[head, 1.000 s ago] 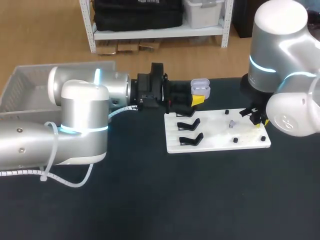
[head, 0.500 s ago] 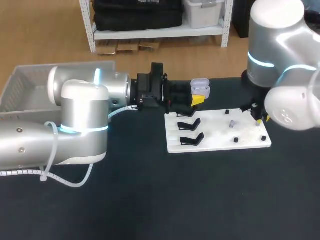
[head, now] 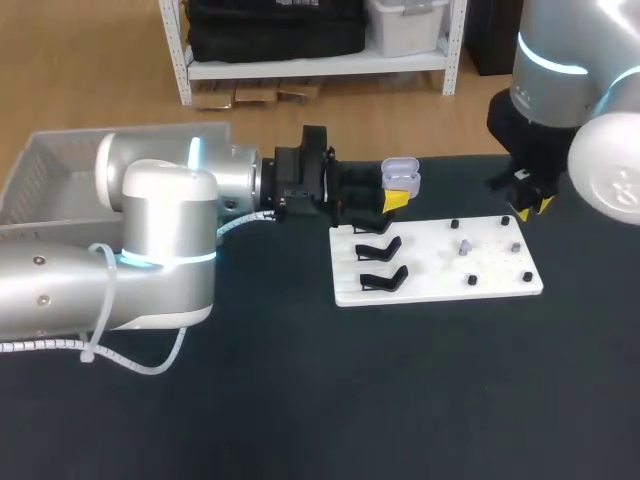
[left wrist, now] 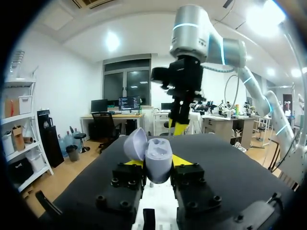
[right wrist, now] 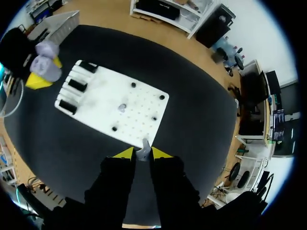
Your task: Pick up each earbud case from the left stands, insert the matching earbuds, close the lid, and place the case in the box.
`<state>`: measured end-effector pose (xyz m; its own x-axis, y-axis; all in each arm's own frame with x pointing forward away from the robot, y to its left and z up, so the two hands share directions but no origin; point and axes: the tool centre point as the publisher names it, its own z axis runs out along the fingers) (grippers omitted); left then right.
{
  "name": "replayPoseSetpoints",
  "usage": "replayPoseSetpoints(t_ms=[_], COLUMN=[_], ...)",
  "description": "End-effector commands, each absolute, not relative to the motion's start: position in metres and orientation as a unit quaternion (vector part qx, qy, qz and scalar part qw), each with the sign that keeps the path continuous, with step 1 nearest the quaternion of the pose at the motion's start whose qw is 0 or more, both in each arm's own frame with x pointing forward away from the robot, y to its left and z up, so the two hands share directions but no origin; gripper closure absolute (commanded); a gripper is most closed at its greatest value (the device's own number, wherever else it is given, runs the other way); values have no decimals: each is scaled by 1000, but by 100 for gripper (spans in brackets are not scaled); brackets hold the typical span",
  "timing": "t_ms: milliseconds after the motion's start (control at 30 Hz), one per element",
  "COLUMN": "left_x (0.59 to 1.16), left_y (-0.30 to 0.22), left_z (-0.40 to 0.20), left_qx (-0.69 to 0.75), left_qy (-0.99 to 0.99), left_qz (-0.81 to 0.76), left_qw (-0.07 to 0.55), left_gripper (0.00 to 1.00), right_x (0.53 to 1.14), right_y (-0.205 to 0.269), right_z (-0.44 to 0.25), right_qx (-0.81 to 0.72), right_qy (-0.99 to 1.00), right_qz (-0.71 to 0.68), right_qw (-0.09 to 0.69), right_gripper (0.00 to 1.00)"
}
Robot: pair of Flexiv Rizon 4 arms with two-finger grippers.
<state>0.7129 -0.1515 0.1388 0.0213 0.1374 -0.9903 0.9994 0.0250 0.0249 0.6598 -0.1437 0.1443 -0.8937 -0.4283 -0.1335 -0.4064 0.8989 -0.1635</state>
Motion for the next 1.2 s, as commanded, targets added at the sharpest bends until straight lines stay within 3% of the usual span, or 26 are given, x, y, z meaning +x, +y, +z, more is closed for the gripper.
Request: replayPoseSetpoints(t_ms=[33, 333, 567, 700, 867, 967, 1200], left_x=[711, 711, 711, 711, 711, 711, 711], left_y=[-151, -151, -151, -151, -151, -151, -151], left_z=[137, 137, 137, 137, 137, 137, 137], left_qx=[530, 530, 530, 530, 530, 530, 530], left_qy=[533, 533, 533, 533, 533, 533, 533], left_qz=[-450, -450, -450, -450, -450, -450, -450], left_qw=[482, 482, 482, 482, 482, 482, 482], left_gripper=[100, 100, 100, 100, 100, 100, 100], right_x=[643, 643, 628, 627, 631, 631, 631], right_y=[-145, -145, -100, -85, -69, -53, -53], right_z=[163, 163, 170, 175, 178, 190, 190], right_qx=[-213, -213, 131, 209, 232, 172, 172], right_qy=[970, 970, 989, 976, 972, 983, 983], right_qz=[-67, -67, -44, -36, -13, 9, 9], right_qw=[92, 92, 45, 43, 40, 65, 65], right_gripper=[100, 100, 100, 100, 100, 100, 100])
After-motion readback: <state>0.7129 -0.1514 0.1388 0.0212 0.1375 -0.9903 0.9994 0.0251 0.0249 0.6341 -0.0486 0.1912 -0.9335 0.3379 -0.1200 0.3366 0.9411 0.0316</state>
